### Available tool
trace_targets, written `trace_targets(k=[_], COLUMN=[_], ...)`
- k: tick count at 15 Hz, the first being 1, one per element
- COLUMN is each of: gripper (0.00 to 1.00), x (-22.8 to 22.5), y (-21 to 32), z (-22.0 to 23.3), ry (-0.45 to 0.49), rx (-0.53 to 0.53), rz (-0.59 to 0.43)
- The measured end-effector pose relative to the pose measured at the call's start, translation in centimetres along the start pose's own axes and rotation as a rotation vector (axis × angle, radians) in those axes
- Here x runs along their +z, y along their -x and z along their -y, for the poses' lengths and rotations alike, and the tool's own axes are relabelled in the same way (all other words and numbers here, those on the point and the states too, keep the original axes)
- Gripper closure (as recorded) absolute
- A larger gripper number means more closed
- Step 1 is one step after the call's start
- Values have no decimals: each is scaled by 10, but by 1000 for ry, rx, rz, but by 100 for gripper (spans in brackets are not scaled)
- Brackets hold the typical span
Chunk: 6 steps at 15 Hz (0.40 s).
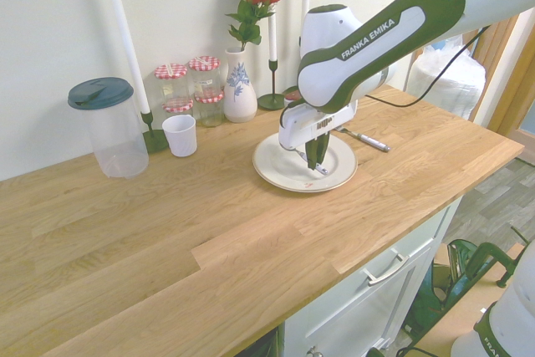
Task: Put the spoon into the plate
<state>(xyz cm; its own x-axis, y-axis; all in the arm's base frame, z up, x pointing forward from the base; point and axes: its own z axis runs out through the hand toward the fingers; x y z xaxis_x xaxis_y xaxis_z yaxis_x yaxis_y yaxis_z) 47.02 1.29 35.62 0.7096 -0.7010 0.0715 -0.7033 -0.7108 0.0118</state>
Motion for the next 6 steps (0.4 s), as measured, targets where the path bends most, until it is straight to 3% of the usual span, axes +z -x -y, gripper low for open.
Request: trace_targets(k=[6], gripper=[0], x=[-41], y=[9], z=[1], ry=[-40], rx=[-6], rz=[-22])
